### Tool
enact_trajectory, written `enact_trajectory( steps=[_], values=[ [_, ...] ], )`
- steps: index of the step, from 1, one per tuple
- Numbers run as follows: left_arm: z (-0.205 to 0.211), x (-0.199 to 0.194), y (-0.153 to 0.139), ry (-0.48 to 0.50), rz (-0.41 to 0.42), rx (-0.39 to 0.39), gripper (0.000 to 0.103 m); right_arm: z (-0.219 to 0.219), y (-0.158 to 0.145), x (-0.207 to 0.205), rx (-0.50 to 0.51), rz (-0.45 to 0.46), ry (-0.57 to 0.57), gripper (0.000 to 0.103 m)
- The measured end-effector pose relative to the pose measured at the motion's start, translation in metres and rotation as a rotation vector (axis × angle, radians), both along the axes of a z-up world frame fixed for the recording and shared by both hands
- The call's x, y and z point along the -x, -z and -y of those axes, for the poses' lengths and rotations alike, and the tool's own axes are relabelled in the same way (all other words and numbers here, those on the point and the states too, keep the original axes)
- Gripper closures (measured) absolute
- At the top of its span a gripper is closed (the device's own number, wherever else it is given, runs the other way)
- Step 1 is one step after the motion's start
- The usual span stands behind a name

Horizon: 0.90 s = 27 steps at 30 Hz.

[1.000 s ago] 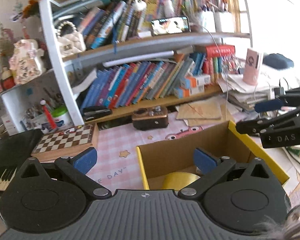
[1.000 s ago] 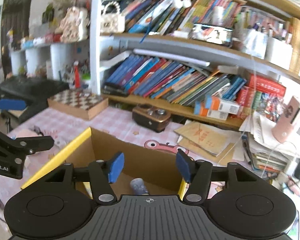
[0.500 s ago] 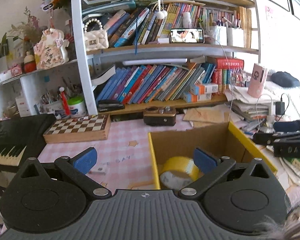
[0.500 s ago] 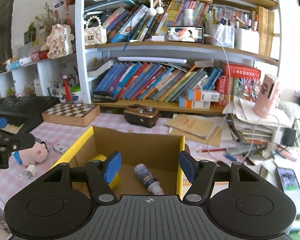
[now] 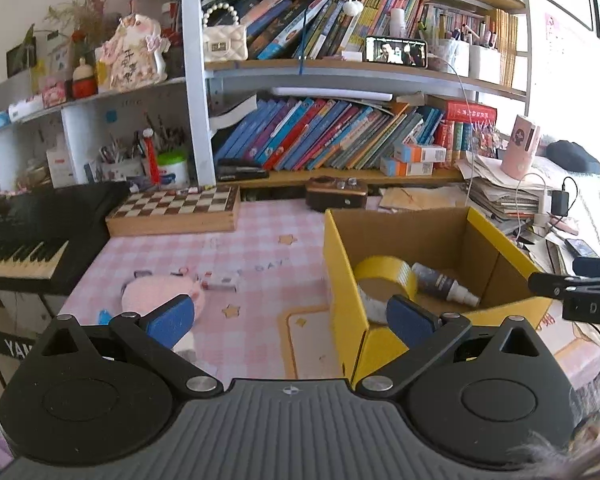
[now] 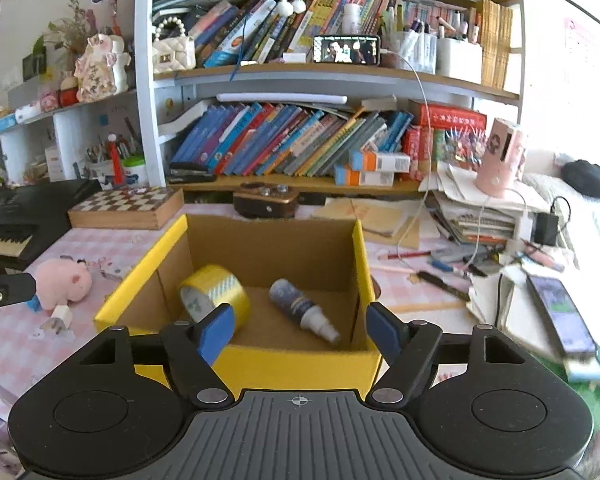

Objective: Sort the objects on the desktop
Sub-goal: 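Withdraw both tools from the box back over the table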

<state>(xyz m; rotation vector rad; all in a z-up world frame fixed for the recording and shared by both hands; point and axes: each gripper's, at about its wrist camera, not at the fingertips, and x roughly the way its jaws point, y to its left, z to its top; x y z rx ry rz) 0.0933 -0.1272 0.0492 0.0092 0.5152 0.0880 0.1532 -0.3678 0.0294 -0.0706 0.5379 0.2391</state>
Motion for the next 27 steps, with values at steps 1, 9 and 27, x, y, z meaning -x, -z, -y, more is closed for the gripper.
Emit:
enact_trajectory(
  steps=[1, 9, 27],
  values=[
    [-0.002, 0.002, 0.002, 0.001, -0.005, 0.002, 0.000, -0.003, 0.002, 0.004, 0.001, -0.003, 0.006, 0.026],
    [-0.028, 0.022, 0.015, -0.014, -0.025, 0.016, 0.000, -0.030, 0.020, 0.033, -0.005, -0.059, 0.056, 0.025],
    [-0.072, 0.053, 0.044, 0.029, -0.140, 0.015, 0.000, -0.099, 0.039, 0.079, 0.015, -0.171, -0.030, 0.022]
  ],
)
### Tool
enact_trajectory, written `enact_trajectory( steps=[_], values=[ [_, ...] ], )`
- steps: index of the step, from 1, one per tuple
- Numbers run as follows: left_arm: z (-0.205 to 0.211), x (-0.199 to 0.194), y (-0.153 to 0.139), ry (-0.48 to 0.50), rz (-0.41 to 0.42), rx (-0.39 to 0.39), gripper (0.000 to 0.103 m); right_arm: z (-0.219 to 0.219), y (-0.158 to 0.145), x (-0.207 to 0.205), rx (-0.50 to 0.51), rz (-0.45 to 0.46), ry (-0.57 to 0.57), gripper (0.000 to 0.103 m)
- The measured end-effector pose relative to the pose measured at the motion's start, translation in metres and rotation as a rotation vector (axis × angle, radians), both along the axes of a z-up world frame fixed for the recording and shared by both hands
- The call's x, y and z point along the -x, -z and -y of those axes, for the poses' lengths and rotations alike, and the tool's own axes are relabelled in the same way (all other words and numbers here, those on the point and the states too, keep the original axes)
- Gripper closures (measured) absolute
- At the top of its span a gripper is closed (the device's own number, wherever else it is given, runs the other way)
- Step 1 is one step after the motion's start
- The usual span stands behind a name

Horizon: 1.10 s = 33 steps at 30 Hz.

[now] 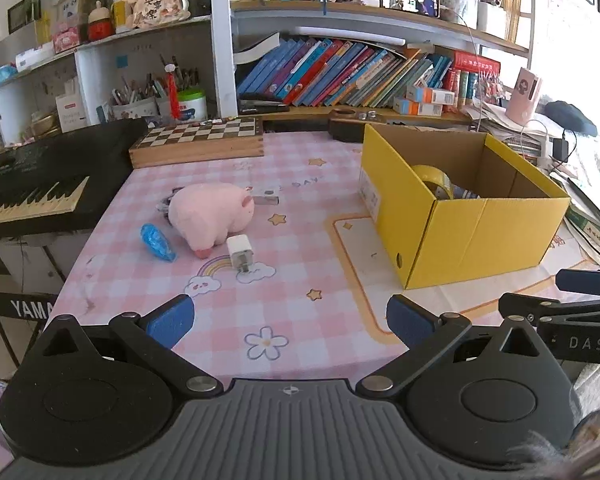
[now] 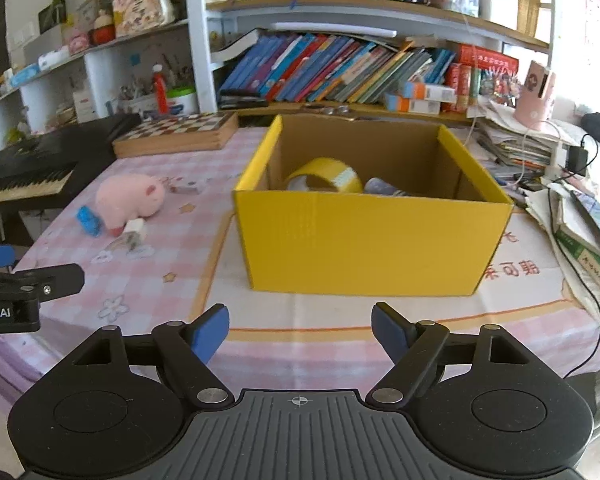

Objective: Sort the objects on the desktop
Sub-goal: 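Withdraw both tools from the box back over the table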

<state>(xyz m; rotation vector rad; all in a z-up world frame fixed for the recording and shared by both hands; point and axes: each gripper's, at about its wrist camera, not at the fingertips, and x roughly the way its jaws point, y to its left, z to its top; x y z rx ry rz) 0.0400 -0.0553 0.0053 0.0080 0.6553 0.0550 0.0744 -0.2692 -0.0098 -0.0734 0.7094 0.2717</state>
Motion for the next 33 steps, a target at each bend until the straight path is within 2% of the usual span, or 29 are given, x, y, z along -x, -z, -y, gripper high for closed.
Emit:
enact_trajectory(
  steps=[14, 33],
  values=[
    [-0.032, 0.019, 0.006, 0.040, -0.019, -0.011, 0.000, -0.040, 0.007, 0.021, -0.002, -0.033, -0.028, 0.021],
    [-0.091, 0.041, 0.010, -0.026, -0.027, -0.011, 0.000, -0.109, 0.010, 0.035, 0.008, -0.044, -0.151, 0.020]
  ],
)
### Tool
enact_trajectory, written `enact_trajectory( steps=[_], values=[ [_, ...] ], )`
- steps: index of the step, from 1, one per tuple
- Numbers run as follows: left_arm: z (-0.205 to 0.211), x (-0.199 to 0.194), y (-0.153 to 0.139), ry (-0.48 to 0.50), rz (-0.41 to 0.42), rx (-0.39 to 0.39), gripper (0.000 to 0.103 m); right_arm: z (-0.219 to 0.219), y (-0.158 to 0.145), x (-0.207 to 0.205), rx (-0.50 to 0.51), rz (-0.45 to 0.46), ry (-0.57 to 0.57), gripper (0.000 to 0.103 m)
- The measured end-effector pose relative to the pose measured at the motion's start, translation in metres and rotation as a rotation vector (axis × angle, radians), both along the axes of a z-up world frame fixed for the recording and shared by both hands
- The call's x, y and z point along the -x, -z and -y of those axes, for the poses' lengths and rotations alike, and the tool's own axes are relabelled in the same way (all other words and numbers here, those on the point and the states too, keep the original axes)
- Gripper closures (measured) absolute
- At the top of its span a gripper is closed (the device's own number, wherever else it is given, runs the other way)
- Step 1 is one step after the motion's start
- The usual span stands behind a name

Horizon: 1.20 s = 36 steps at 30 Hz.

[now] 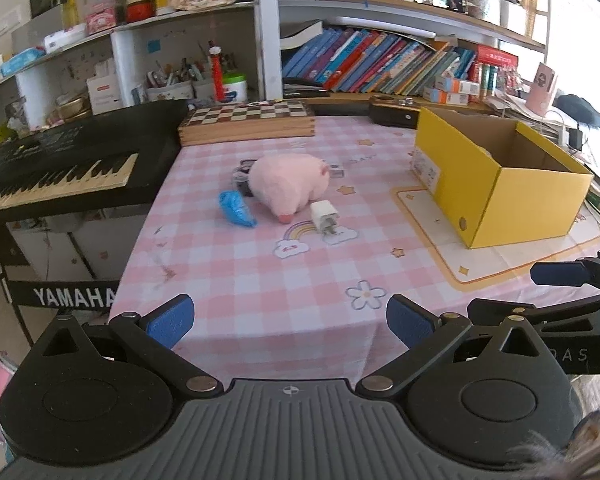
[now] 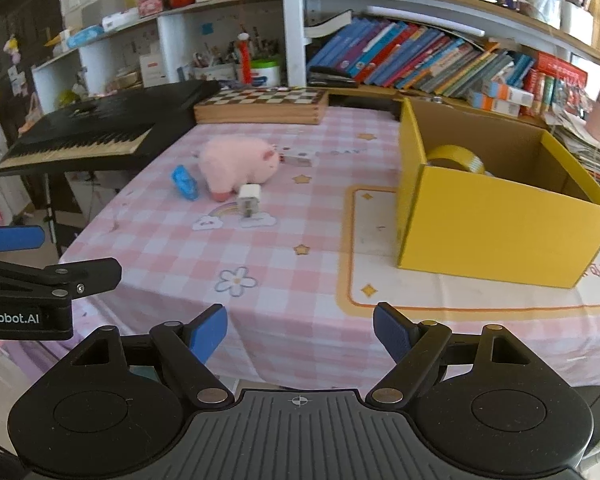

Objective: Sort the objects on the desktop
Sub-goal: 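Withdraw both tools from the box back over the table, then approach the blue packet with the left tool while the right tool approaches the white plug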

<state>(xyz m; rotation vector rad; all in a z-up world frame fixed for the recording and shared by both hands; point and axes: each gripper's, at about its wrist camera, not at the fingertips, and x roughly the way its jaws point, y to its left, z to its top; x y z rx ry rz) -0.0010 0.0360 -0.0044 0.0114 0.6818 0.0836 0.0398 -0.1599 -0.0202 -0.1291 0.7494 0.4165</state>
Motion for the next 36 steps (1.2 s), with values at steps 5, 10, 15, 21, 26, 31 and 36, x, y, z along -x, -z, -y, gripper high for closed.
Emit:
enact_trajectory(
  steps=[5, 10, 15, 21, 26, 31, 36],
  values=[
    [-0.012, 0.003, 0.002, -0.034, -0.008, 0.014, 0.000, -0.014, 0.000, 0.000, 0.013, -0.004, -0.037, 0.020],
    [-0.020, 0.006, 0.003, -0.062, -0.011, 0.023, 0.000, -0.025, 0.001, -0.003, 0.025, -0.009, -0.078, 0.020],
    [-0.024, 0.004, 0.005, -0.083, -0.015, 0.031, 0.000, -0.033, 0.001, -0.007, 0.030, -0.006, -0.113, 0.020],
    [-0.028, -0.006, 0.007, -0.115, -0.018, 0.034, 0.000, -0.040, 0.003, -0.022, 0.026, -0.004, -0.151, 0.020],
    [-0.032, -0.021, 0.005, -0.143, -0.015, 0.042, 0.000, -0.045, 0.001, -0.042, 0.022, 0.003, -0.181, 0.020],
    [-0.034, -0.041, 0.005, -0.159, -0.019, 0.047, 0.000, -0.048, -0.001, -0.067, 0.019, 0.006, -0.205, 0.020],
    [-0.036, -0.062, 0.005, -0.192, -0.024, 0.053, 0.000, -0.053, 0.000, -0.092, 0.023, 0.002, -0.241, 0.020]
  ],
)
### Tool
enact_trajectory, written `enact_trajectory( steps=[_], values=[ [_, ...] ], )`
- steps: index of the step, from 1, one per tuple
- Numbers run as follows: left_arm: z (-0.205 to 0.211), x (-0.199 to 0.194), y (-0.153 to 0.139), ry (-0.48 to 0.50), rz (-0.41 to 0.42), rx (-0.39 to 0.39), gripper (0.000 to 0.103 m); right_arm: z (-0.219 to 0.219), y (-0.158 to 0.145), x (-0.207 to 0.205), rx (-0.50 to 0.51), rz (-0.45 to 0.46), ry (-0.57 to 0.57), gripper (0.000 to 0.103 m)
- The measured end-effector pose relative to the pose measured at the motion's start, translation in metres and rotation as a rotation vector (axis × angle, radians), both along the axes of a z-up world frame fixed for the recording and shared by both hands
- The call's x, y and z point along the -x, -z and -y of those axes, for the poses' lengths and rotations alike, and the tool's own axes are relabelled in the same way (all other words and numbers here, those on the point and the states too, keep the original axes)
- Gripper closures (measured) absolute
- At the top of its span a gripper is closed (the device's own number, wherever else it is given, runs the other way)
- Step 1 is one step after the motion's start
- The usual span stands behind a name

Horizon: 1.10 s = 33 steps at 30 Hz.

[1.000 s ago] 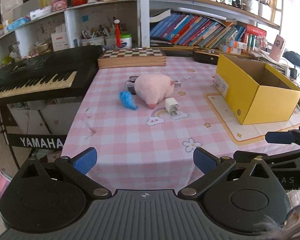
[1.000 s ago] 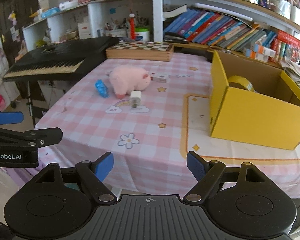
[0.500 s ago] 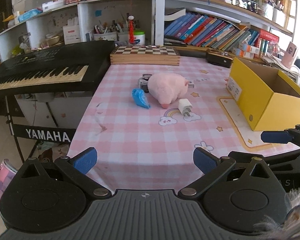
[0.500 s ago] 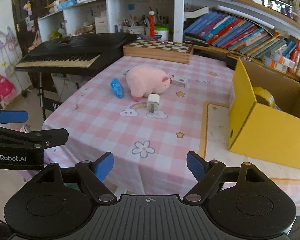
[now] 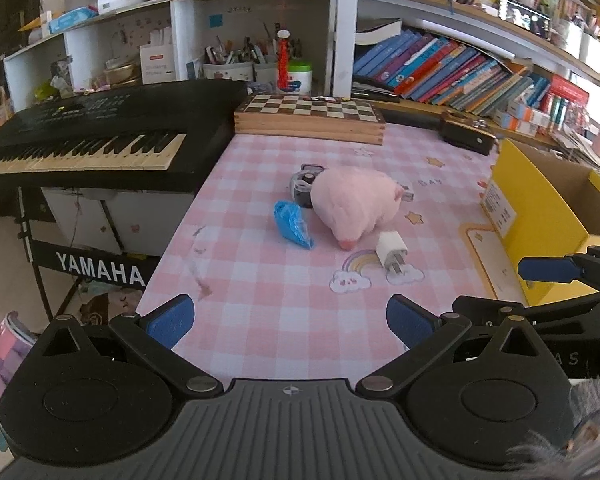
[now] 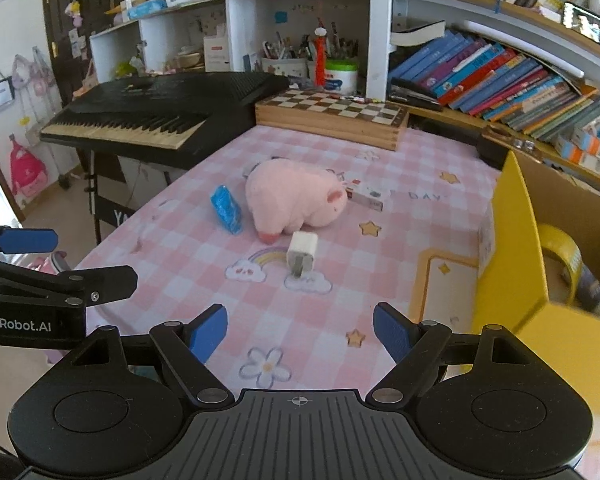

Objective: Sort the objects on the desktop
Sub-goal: 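Approach the blue packet with the left tool while the right tool approaches the white plug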

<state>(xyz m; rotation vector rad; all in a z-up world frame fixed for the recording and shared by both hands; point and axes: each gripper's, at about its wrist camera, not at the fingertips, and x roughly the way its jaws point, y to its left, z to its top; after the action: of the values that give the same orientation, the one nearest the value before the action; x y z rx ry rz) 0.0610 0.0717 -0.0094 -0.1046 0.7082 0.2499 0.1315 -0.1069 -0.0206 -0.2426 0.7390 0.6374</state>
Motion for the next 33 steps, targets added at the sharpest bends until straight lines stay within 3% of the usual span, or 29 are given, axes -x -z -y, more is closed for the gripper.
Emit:
enact_trajectory(
  steps=[13, 18, 21, 24, 33],
  values=[
    [-0.004, -0.056, 0.008, -0.077, -0.015, -0.005, 0.000, -0.015, 0.014, -0.057, -0.015, -0.060, -0.087, 0.024],
    [-0.013, -0.084, 0.013, -0.119, -0.007, 0.025, 0.003, -0.026, 0.023, -0.072, -0.003, -0.069, -0.104, 0.034],
    [-0.020, -0.101, 0.021, -0.141, -0.015, 0.044, 0.013, -0.031, 0.031, -0.083, -0.003, -0.086, -0.102, 0.048],
    [-0.024, -0.117, 0.031, -0.154, -0.040, 0.052, 0.025, -0.036, 0.038, -0.094, -0.008, -0.118, -0.099, 0.056],
    [-0.038, -0.151, 0.054, -0.209, -0.063, 0.123, 0.051, -0.042, 0.051, -0.107, -0.008, -0.147, -0.101, 0.061]
  ],
)
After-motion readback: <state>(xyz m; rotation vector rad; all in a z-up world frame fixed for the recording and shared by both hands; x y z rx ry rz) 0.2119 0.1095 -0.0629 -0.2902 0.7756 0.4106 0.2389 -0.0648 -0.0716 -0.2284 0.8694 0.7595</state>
